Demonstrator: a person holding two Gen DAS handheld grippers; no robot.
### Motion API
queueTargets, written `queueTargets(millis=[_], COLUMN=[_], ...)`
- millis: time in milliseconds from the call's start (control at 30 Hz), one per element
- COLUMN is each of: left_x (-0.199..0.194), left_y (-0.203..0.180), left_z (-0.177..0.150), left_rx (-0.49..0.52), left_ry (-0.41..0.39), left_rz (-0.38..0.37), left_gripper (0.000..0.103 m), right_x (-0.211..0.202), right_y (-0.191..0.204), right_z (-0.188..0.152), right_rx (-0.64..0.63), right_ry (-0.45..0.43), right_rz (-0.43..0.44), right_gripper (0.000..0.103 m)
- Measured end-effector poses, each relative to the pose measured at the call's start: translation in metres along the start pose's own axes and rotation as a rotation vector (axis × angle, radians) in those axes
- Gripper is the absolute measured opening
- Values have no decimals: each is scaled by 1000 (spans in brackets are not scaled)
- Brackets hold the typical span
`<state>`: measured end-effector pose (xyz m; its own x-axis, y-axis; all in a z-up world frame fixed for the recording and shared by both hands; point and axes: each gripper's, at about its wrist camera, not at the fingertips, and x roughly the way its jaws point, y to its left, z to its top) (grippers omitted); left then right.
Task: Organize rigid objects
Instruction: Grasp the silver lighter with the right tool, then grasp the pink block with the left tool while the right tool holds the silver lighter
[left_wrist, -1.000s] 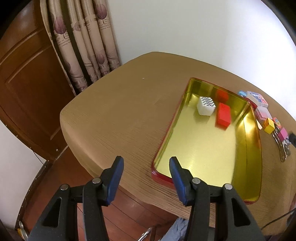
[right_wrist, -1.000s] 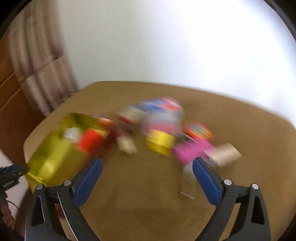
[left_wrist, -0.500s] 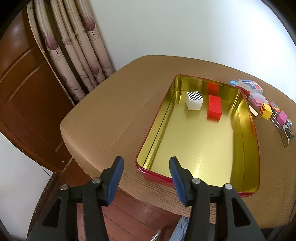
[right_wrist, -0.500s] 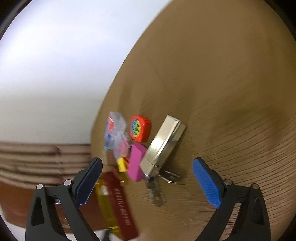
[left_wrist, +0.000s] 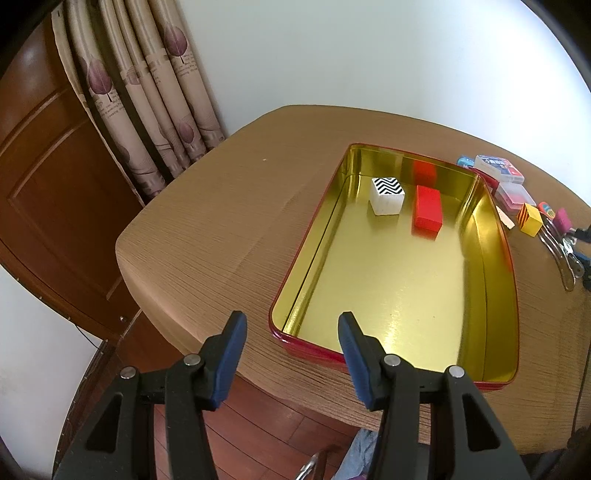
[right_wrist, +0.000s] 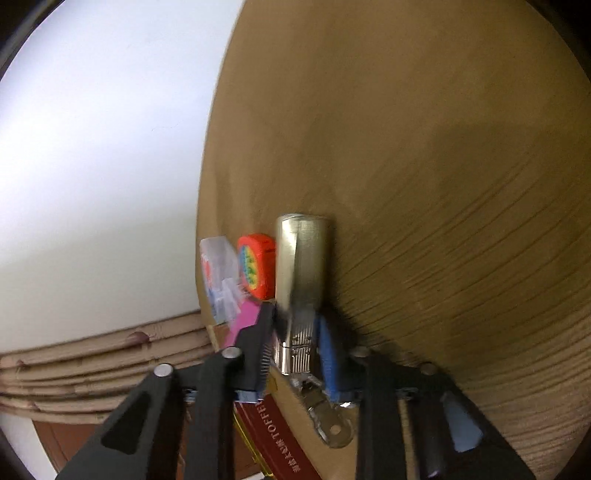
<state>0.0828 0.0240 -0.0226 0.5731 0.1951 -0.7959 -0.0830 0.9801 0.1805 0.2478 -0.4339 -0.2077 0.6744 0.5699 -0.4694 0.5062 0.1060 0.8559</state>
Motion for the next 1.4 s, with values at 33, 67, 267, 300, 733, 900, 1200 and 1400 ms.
queueTargets(millis=[33,67,267,300,733,900,1200,1400], left_x=[0,0,-3,-7,-80,-96,-36,3], left_y=[0,0,0,-1,-62,-167,-312,-357], left_z=[0,0,1,2,51,95,134,139], left_rx=[0,-1,-2,0,111,317,485,545], left_ry=[0,0,-11,-23,-109,-73,121,184], left_rz=[0,0,12,17,-374,-538,-501,-381], left_gripper=[53,53,53,53,54,55,55,55], right_x=[-1,-4,-31,-40,-131,-150,-164,-160], right_y=[-1,1,6,8,20,4,-13,-19], right_z=[1,0,1,-1,-50,-49,-44,-39], right_rx=[-2,-23,-126,-153,-774,-868,-914,-917], right_ry=[-3,-10,-41,-47,-265,-290,-304,-308], right_rz=[1,-10,-28,-29,-561,-651,-647,-625], right_gripper=[20,19,19,19,19,19,19,19])
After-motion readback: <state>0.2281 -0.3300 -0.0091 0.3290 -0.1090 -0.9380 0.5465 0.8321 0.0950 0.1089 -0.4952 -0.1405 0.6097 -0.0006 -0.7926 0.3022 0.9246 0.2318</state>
